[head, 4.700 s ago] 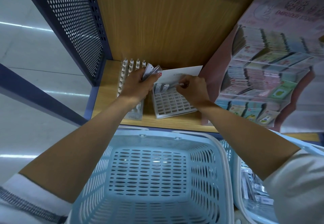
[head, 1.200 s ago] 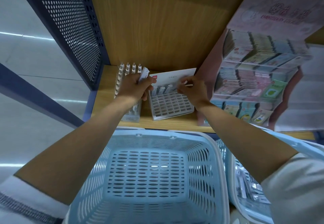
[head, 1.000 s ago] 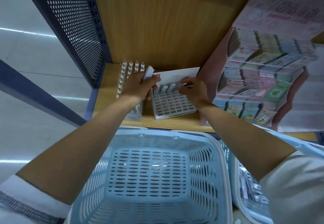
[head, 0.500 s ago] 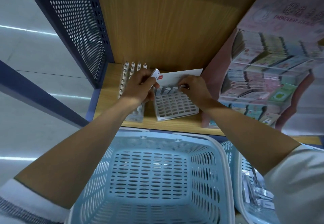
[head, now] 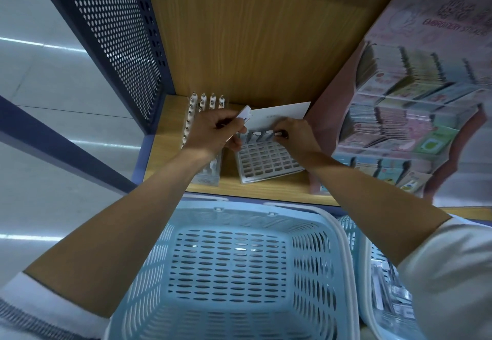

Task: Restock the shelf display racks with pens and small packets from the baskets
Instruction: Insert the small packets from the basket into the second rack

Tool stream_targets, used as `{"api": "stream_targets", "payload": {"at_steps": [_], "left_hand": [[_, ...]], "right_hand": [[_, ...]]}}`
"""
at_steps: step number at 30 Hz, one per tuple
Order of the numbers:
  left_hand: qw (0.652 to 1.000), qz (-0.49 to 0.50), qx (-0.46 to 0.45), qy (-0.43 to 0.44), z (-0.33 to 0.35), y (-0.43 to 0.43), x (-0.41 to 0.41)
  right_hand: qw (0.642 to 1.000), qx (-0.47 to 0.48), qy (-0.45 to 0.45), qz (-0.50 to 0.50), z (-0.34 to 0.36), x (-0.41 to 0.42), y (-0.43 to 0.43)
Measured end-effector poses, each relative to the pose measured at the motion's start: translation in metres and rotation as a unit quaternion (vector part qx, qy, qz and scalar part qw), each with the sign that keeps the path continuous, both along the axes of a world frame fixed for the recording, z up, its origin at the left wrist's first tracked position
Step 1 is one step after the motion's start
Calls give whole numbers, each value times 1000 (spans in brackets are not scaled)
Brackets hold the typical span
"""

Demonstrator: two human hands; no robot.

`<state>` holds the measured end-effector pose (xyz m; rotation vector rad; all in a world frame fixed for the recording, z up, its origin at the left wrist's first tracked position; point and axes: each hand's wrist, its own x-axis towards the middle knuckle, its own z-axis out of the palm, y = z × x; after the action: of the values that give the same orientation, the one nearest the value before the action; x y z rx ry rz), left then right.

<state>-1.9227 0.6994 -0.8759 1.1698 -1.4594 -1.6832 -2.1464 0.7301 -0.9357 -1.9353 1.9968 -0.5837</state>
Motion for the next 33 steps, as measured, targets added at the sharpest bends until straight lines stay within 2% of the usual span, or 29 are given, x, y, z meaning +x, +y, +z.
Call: {"api": "stream_targets", "payload": {"at_steps": [6,16,18,21,22,25,27,30,33], "left_hand": [[1000,-4,-2,-1,-2,0,0],[1000,-5,9,-20,0,3,-6],[999,-7,-6,-34,2,5,-9],[999,6,-25,-41,6,6,-19],[998,10,-29,-49,7,6,-23],[995,-2,-57,-86,11,9,-33],[986,-11,-108,-128,9,8,-37],[925,-23,-286,-250,3,3,-37],[853,-140,-366,-344,-8,-2,-43]], "right_hand": [[996,-47,-43,-56,-3,2,-2],[994,-23,-66,-78,11,-2,0],[984,-42,-141,-101,23,1,5],[918,2,-391,-73,49,10,10],[905,23,-423,-33,56,12,11],[911,35,-409,43,67,14,12],[912,15,-410,-2,72,7,11],[924,-47,-365,-105,75,-16,10],[968,-64,-209,-125,65,-30,14]]}}
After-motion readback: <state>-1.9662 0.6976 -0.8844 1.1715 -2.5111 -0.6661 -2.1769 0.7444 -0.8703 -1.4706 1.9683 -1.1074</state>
